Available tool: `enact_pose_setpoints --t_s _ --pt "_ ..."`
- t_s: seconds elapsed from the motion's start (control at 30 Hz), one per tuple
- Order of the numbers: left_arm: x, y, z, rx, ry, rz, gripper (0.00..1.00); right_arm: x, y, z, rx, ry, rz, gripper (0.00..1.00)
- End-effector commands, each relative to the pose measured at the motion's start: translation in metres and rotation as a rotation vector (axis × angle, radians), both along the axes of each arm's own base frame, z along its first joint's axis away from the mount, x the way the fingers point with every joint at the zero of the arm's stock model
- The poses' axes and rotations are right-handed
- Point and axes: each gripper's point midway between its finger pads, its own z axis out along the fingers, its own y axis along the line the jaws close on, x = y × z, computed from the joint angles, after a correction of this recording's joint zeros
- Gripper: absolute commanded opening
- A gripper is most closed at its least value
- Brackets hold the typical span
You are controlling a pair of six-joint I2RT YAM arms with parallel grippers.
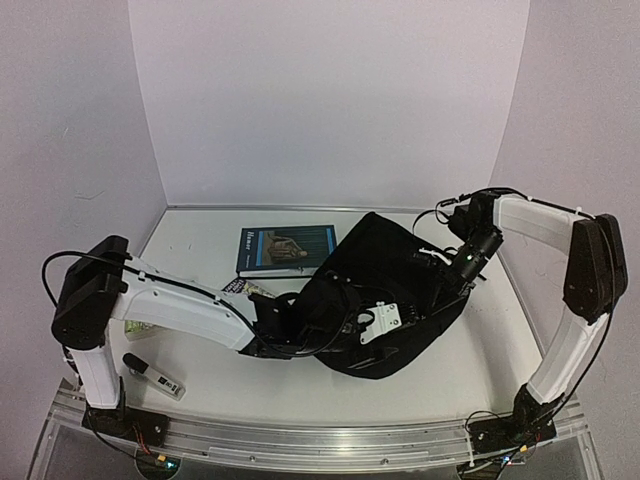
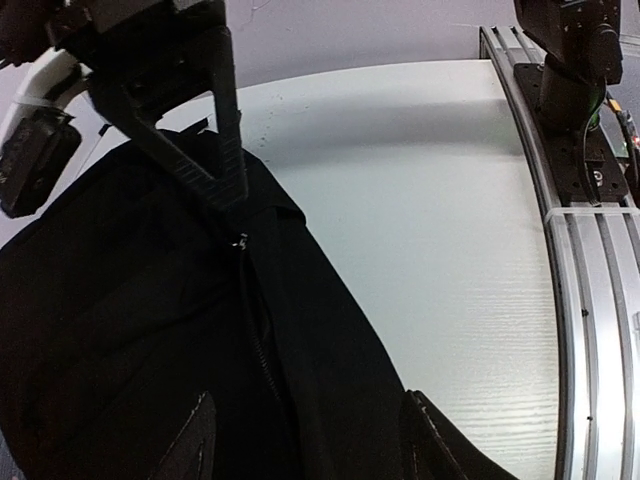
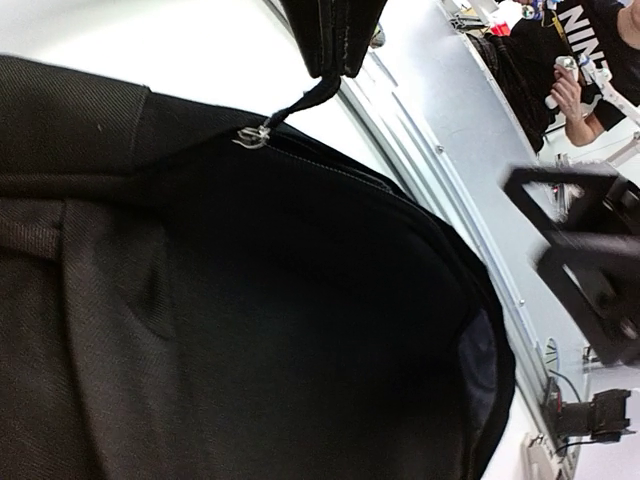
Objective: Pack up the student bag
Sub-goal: Unzip the student bag at the center of the board.
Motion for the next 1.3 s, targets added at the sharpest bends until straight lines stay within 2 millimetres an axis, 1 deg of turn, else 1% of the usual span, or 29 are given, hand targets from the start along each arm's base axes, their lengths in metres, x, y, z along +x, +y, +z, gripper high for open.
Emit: enact_pose_setpoints --t_s 0.0,0.1,0.17,0.23,0.3,0.37,0.4,0.43,0.53,0.63,0.7,0.73,0.8,0.83,0.87,1.0,1.13,1.2,1.27 --pt "-0.002 -0.026 0.002 -0.028 -0.041 -0.024 0.60 -0.007 0.014 0.020 0.071 0.014 -0.011 0.00" --pt "0.003 -0.034 -0.004 -0.020 -0.056 -0.013 0.56 -0.010 0.017 0.017 0.082 0.036 -0.010 0.00" --pt "0.005 -0.038 -0.010 0.000 -0.063 -0.010 0.49 -0.011 0.019 0.016 0.085 0.044 -0.009 0.00" --pt "0.006 -0.040 -0.015 0.015 -0.063 -0.007 0.39 -0.010 0.019 0.015 0.084 0.042 -0.008 0.00" --pt "0.007 -0.040 -0.018 0.021 -0.060 -0.005 0.26 -0.007 0.017 0.011 0.064 0.029 -0.003 0.00" --pt "0.005 -0.037 -0.017 0.021 -0.052 -0.006 0.10 0.000 0.011 -0.001 0.009 0.004 0.004 0.00" --pt "0.003 -0.035 -0.017 0.020 -0.047 -0.011 0.04 0.005 0.007 -0.008 -0.027 -0.013 0.000 0.00" --pt "0.002 -0.033 -0.017 0.019 -0.041 -0.013 0.01 0.013 0.003 -0.016 -0.066 -0.037 -0.002 0.00" --pt "-0.005 -0.028 -0.020 0.026 -0.019 -0.027 0.00 0.034 -0.008 -0.036 -0.157 -0.079 -0.019 0.00" --pt "-0.008 -0.022 -0.024 0.037 -0.010 -0.024 0.00 0.052 -0.020 -0.051 -0.223 -0.104 -0.032 0.00" --pt "-0.006 -0.019 -0.025 0.040 -0.008 -0.006 0.01 0.057 -0.022 -0.056 -0.231 -0.101 -0.036 0.00" --pt "-0.003 -0.017 -0.025 0.041 -0.013 0.017 0.06 0.056 -0.021 -0.056 -0.220 -0.091 -0.037 0.00" --pt "0.002 -0.016 -0.023 0.038 -0.019 0.044 0.26 0.053 -0.015 -0.054 -0.186 -0.071 -0.048 0.00" --pt "0.004 -0.016 -0.022 0.034 -0.027 0.051 0.39 0.051 -0.013 -0.054 -0.173 -0.063 -0.051 0.00" --pt "0.004 -0.017 -0.020 0.029 -0.030 0.054 0.44 0.050 -0.013 -0.053 -0.170 -0.062 -0.052 0.00" --pt "0.008 -0.023 -0.020 0.029 -0.052 0.061 0.51 0.046 -0.014 -0.054 -0.175 -0.055 -0.048 0.00" --pt "0.012 -0.026 -0.013 0.002 -0.070 0.072 0.59 0.042 -0.015 -0.059 -0.179 -0.039 -0.044 0.00" --pt "0.022 -0.025 -0.010 0.000 -0.101 0.118 0.61 0.040 -0.015 -0.059 -0.175 -0.034 -0.043 0.00" --pt "0.033 -0.025 -0.013 0.012 -0.112 0.153 0.60 0.039 -0.015 -0.058 -0.171 -0.034 -0.044 0.00"
